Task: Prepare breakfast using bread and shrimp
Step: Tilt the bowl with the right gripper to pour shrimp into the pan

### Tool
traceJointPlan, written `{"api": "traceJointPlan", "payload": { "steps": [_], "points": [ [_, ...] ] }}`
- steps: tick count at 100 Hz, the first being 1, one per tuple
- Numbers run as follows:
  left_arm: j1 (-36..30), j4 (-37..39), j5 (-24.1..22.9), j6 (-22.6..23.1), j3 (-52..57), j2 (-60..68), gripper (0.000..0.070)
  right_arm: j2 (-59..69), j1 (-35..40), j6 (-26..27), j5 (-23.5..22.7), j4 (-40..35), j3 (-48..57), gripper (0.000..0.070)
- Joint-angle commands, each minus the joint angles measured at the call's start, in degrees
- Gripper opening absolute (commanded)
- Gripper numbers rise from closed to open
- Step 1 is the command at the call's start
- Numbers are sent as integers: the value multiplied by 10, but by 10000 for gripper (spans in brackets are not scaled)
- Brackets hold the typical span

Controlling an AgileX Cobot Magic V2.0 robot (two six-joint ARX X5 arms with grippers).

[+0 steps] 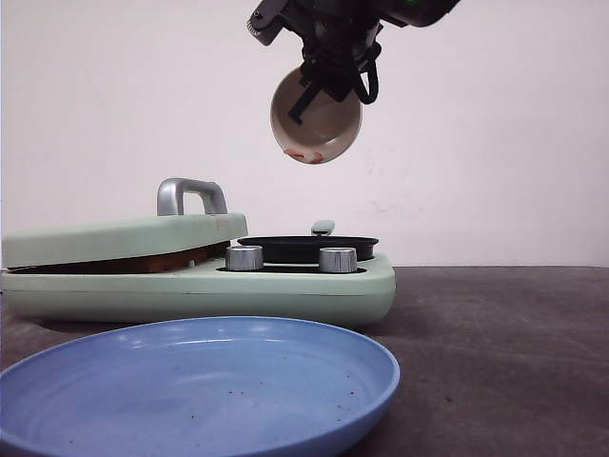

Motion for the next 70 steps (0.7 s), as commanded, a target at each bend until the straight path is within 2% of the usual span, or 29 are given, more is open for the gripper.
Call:
{"api": "traceJointPlan", "payload": {
  "steps": [1,13,24,49,70],
  "points": [
    [-1,4,2,5,3,1,510,13,6,12,0,52,-21,0],
    [-1,4,5,5,3,1,510,13,6,9,-14,143,-70,0],
    [-1,4,13,5,3,1,510,13,6,9,-40,185,-91,0],
    [-1,4,16,5,3,1,510,13,-4,46,-48,192,-91,0],
    [-1,4,16,8,3,1,510,13,-10,75,-35,162,-91,0]
  ]
}}
